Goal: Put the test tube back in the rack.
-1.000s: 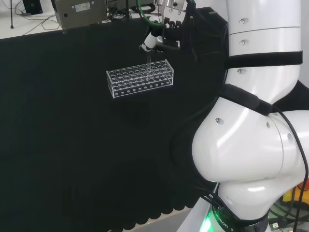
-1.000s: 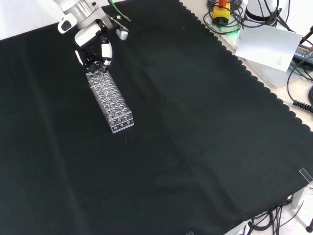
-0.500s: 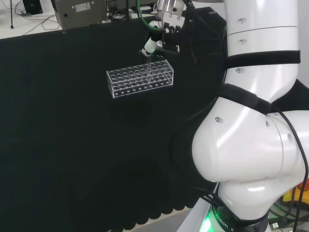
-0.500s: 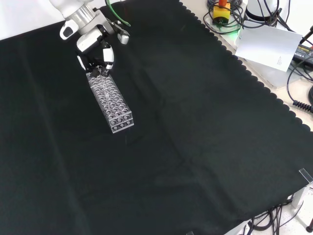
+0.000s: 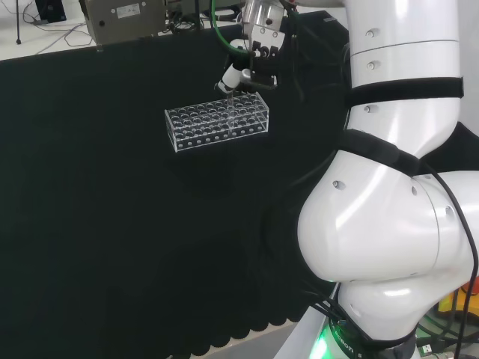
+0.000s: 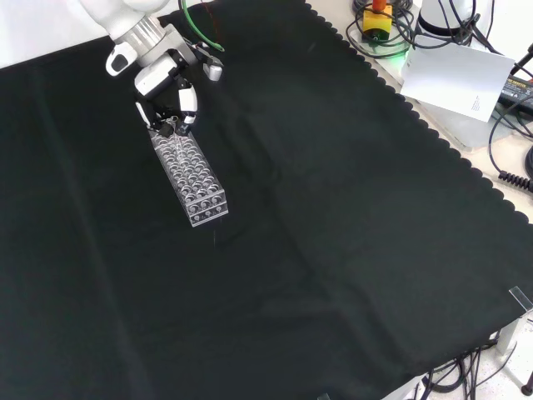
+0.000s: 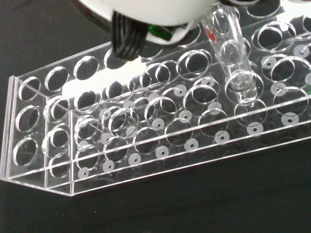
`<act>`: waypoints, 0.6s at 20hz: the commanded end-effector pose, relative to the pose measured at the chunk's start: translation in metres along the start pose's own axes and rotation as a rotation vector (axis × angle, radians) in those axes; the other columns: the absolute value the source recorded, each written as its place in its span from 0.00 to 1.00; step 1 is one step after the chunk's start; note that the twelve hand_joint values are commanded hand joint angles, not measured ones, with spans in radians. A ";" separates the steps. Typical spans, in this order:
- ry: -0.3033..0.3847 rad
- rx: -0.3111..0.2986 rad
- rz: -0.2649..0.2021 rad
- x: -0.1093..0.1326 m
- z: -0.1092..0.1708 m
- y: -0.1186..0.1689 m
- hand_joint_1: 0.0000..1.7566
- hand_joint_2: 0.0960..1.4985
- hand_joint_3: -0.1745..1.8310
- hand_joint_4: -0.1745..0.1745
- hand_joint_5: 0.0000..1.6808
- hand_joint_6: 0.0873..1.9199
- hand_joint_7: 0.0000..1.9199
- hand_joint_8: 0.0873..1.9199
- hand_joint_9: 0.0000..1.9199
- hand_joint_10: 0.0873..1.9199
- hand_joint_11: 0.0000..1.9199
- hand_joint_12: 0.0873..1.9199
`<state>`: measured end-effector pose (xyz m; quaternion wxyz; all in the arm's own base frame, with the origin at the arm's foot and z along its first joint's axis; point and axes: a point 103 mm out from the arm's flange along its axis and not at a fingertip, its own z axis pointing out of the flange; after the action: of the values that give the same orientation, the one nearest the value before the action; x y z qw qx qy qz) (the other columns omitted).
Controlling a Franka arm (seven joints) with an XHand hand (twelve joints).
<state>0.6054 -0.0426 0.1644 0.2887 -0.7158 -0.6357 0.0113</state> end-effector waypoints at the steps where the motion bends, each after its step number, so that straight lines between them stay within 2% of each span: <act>1: 0.046 0.024 -0.004 -0.003 0.001 -0.001 0.72 0.38 0.43 0.00 0.79 0.26 0.83 0.25 0.85 0.33 0.73 0.44; 2: 0.062 0.052 -0.013 -0.003 0.002 -0.001 0.73 0.39 0.42 0.00 0.77 0.28 0.76 0.28 0.83 0.33 0.73 0.46; 4: 0.067 0.085 -0.033 -0.001 0.001 0.000 0.69 0.35 0.43 0.02 0.65 0.29 0.65 0.36 0.71 0.37 0.60 0.59; 7: 0.073 0.090 -0.059 0.002 -0.003 0.000 0.60 0.31 0.40 0.37 0.34 0.32 0.35 0.45 0.46 0.44 0.38 0.72; 8: 0.074 0.085 -0.068 0.003 -0.005 0.000 0.58 0.32 0.39 0.44 0.27 0.31 0.28 0.46 0.40 0.45 0.34 0.74; 10: 0.075 0.070 -0.087 0.007 -0.011 -0.001 0.55 0.32 0.37 0.53 0.18 0.28 0.18 0.47 0.32 0.47 0.27 0.76; 12: 0.078 0.054 -0.105 0.011 -0.017 -0.004 0.54 0.33 0.35 0.58 0.16 0.25 0.12 0.48 0.29 0.48 0.24 0.77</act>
<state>0.6137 -0.0435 0.1742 0.3190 -0.6945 -0.6449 0.0003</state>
